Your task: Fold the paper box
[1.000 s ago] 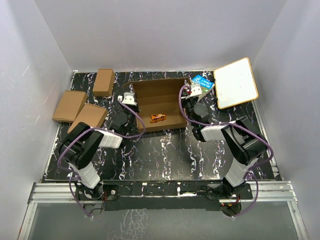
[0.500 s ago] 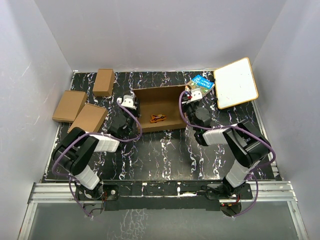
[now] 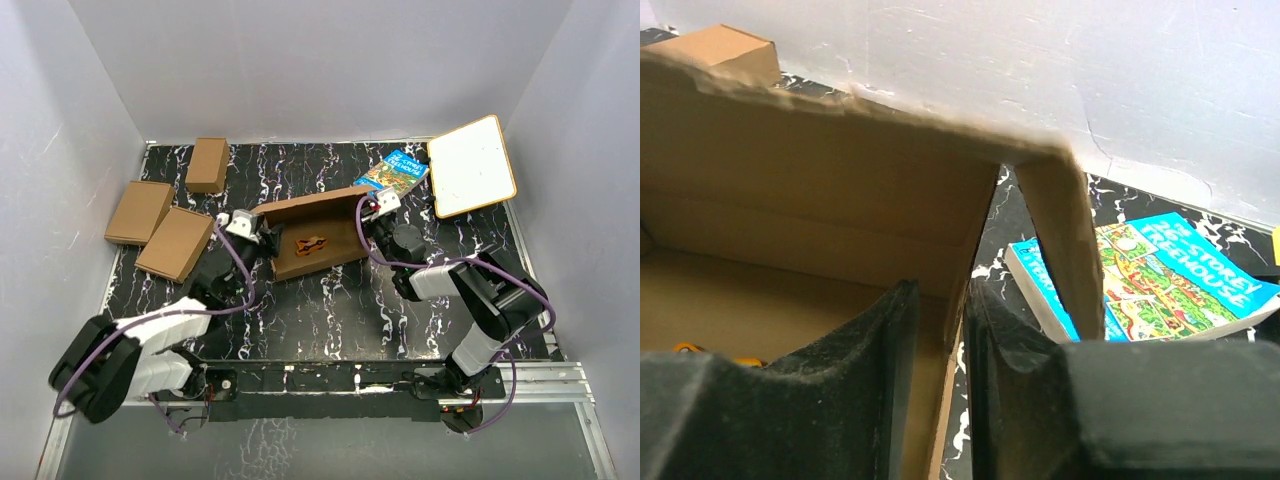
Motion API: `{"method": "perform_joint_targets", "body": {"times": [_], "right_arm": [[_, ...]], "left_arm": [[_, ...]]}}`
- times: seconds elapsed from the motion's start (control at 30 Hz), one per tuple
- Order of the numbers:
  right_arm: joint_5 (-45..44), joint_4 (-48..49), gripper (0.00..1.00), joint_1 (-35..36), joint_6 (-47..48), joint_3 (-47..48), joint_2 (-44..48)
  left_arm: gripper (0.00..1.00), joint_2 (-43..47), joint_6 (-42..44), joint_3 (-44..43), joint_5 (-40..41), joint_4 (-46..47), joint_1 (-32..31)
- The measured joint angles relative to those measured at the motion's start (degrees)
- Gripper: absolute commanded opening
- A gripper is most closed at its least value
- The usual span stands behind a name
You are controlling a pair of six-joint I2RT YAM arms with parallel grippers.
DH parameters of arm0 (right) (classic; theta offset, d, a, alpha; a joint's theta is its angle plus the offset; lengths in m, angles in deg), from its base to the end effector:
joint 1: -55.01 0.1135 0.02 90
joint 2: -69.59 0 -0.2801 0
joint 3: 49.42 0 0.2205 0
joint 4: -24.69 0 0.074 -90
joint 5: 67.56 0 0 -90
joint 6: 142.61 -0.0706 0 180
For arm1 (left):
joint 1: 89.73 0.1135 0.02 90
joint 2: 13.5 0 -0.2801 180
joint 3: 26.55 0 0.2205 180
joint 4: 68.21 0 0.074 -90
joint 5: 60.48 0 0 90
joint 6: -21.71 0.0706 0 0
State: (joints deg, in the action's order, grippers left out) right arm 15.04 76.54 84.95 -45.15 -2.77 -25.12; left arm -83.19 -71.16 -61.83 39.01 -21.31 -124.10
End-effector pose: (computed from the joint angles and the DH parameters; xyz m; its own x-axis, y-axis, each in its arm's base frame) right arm 0.2940 0.1589 0.2382 0.1066 -0.0872 -0.9905 -0.3729 0.9199 -0.1211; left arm 0.2087 -0.1287 0.2826 0.1571 -0.1673 -0.9733 0.4323 0.8977 -0.0845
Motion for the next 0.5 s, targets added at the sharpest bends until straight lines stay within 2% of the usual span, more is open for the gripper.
{"method": "perform_joint_targets", "body": {"times": [0.2,0.33,0.5], "right_arm": [[2.9,-0.3,0.34,-0.5,0.0,-0.7,0.6],[4.4,-0.7,0.37,-1.1,0.0,-0.7,0.7],[6.1,-3.3,0.47,-2.0,0.2,-0.8,2.3]], "left_arm": [[0.65,12.4,-2.4,0.9,-2.6,-10.5,-0.4],[0.68,15.3,-4.8,0.9,-3.5,-17.9,-0.6],[0.7,19.3,-8.8,-0.1,-4.7,-31.6,-0.6]]}}
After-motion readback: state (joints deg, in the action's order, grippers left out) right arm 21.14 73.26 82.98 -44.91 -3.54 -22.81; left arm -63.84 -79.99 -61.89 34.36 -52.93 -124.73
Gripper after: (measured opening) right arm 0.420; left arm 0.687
